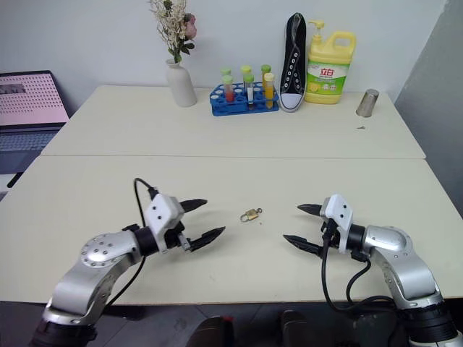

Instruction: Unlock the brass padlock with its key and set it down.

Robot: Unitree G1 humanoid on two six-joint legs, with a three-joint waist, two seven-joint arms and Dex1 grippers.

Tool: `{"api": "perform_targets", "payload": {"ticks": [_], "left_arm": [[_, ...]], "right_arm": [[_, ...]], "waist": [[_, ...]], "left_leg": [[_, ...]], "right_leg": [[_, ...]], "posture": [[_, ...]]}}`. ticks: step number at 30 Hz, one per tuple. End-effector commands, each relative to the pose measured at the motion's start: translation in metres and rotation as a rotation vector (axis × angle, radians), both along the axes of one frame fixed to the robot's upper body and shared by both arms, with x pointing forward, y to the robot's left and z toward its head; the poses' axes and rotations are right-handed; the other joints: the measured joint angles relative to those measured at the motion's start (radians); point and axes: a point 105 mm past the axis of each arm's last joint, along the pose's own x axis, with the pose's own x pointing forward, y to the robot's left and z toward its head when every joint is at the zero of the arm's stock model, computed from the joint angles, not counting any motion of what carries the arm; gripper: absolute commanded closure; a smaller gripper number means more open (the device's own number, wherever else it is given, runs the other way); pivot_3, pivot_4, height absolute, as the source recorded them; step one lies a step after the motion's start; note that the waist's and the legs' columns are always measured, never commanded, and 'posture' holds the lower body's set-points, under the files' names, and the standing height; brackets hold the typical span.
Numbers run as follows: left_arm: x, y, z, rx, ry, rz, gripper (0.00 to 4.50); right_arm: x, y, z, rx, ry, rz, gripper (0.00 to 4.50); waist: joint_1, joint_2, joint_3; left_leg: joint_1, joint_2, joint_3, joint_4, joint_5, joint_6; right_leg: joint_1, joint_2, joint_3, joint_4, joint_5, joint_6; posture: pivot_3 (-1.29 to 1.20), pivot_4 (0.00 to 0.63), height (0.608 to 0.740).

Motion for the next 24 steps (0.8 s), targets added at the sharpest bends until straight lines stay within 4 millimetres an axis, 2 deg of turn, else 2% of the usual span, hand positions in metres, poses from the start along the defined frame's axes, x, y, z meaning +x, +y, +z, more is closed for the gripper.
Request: {"api": "perform_targets", "payload": {"ticks": [1, 4, 8, 12, 17, 24], "left_arm": [[0.011, -0.011, -0.004, 0.022, 0.001, -0.019, 0.0], [0.027, -0.024, -0.014, 0.036, 0.022, -0.031, 0.0], [0.037, -0.033, -0.019, 0.039, 0.033, -0.043, 0.0], [0.041, -0.055, -0.023, 0.023, 0.078, -0.117, 0.0], [0.056, -0.059, -0.024, 0.039, 0.067, -0.082, 0.0], [0.054, -0.056, -0.03, 0.075, 0.106, -0.101, 0.0]], "right_arm": [[-0.004, 0.003, 0.007, -0.043, -0.011, -0.01, 0.02], [-0.008, 0.005, 0.008, -0.047, -0.005, -0.008, 0.02], [-0.012, 0.007, 0.009, -0.054, -0.007, -0.008, 0.02], [-0.018, 0.007, 0.007, -0.065, 0.005, -0.001, 0.02], [-0.019, 0.008, 0.008, -0.061, 0.003, -0.004, 0.02], [-0.019, 0.008, 0.008, -0.058, 0.005, -0.003, 0.02]], "waist": [[0.0, 0.0, 0.0], [0.001, 0.0, 0.0], [-0.001, 0.0, 0.0], [0.001, -0.001, 0.0], [0.001, -0.001, 0.0], [0.0, -0.001, 0.0]], "left_leg": [[0.0, 0.0, 0.0, 0.0, 0.0, 0.0], [0.0, -0.001, 0.0, 0.0, 0.0, 0.0], [-0.001, -0.001, 0.0, 0.001, 0.0, 0.0], [-0.002, -0.001, -0.001, 0.001, 0.0, 0.0], [-0.001, -0.001, -0.001, 0.001, 0.0, 0.0], [-0.002, -0.001, -0.002, 0.001, 0.0, 0.0]], "right_leg": [[0.0, 0.0, 0.0, 0.0, 0.0, 0.0], [0.0, 0.001, 0.0, 0.0, 0.0, 0.0], [0.0, 0.003, 0.0, 0.0, 0.0, 0.0], [0.0, 0.003, -0.001, 0.0, 0.0, 0.0], [0.0, 0.004, -0.001, 0.0, 0.0, 0.0], [0.0, 0.004, -0.001, 0.0, 0.0, 0.0]], "posture": [[0.0, 0.15, 0.74], [0.0, 0.15, 0.74], [0.0, 0.15, 0.74], [0.0, 0.15, 0.74], [0.0, 0.15, 0.74], [0.0, 0.15, 0.74]]}}
